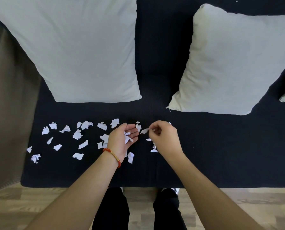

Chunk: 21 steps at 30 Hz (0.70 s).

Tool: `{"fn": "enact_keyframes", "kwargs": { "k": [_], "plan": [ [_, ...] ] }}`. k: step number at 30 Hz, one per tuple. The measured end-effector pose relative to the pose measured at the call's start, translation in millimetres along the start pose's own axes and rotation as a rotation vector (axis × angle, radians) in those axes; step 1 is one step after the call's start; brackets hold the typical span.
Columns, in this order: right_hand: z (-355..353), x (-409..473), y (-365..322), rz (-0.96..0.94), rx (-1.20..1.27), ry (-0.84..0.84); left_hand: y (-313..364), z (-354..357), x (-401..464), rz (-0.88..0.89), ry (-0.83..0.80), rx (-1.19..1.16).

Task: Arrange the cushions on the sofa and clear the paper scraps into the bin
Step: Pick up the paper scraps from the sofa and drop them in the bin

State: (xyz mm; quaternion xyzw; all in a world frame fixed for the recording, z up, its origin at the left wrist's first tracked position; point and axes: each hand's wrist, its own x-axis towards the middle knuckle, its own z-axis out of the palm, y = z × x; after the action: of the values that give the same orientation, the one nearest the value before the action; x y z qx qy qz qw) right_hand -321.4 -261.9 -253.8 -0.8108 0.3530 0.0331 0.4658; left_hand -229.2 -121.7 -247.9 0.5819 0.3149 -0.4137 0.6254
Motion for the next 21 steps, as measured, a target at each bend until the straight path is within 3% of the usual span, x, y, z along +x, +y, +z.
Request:
{"fn": "enact_keyframes", "kwargs": {
  "k": [6,8,11,13,18,21],
  "plan": [
    [10,-20,-25,-0.246,-0.052,-0.179,-6,14,-9,-0.101,-0.135,-0.142],
    [2,-22,-26,-0.215,0.087,-0.120,-4,16,-10,-0.136,-0.168,-0.181],
    [-9,-24,-14,-0.048,0.203,0.108,0,14,-7,-0.145,-0.174,-0.208],
    [-9,-22,2,0.045,0.104,0.115,5,10,-5,-0.145,-0.154,-0.253],
    [18,-24,36,0.150,-0.346,-0.265,18,-7,4,-0.117,-0.086,-0.343],
    [34,-24,37,0.081,-0.516,-0.261,20,-16,4,-0.093,-0.066,-0.291]
  ]
}}
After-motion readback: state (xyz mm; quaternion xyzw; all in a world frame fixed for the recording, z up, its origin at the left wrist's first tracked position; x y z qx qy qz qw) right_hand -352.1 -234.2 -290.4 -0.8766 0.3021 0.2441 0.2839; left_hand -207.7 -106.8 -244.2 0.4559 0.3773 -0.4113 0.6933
